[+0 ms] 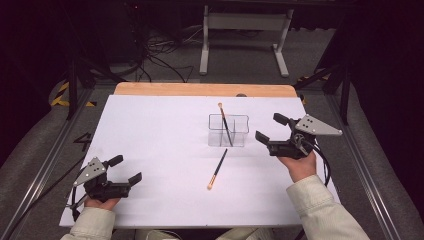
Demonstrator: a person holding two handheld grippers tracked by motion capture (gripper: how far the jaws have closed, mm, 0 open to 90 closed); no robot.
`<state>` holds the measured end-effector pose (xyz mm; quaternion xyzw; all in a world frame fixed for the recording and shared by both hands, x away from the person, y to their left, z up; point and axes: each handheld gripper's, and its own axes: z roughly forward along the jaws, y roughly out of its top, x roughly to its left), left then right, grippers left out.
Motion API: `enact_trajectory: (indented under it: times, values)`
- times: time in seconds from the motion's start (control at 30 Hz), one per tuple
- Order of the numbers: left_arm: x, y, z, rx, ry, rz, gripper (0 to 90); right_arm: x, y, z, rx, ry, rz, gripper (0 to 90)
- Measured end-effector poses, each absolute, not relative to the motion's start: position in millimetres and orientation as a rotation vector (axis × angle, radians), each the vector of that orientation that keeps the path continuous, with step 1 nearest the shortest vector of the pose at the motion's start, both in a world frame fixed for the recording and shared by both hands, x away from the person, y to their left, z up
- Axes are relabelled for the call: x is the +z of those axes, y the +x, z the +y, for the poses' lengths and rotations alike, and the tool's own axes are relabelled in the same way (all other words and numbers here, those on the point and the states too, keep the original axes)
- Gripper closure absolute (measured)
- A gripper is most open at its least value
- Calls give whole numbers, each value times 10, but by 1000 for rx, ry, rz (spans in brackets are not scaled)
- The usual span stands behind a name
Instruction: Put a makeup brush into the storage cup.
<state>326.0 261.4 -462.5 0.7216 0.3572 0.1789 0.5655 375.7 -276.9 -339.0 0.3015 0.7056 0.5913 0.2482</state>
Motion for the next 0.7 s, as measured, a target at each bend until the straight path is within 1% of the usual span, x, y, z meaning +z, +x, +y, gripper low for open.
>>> enact_trajectory:
  times: [0.43,0.7]
  values:
    - [-4627,3263,2605,420,1694,846,17,-3485,3539,-2983,1603,788,1943,75]
    - [-4621,3243,2598,421,1703,834,17,-3560,3471,-3083,1619,780,1969,62]
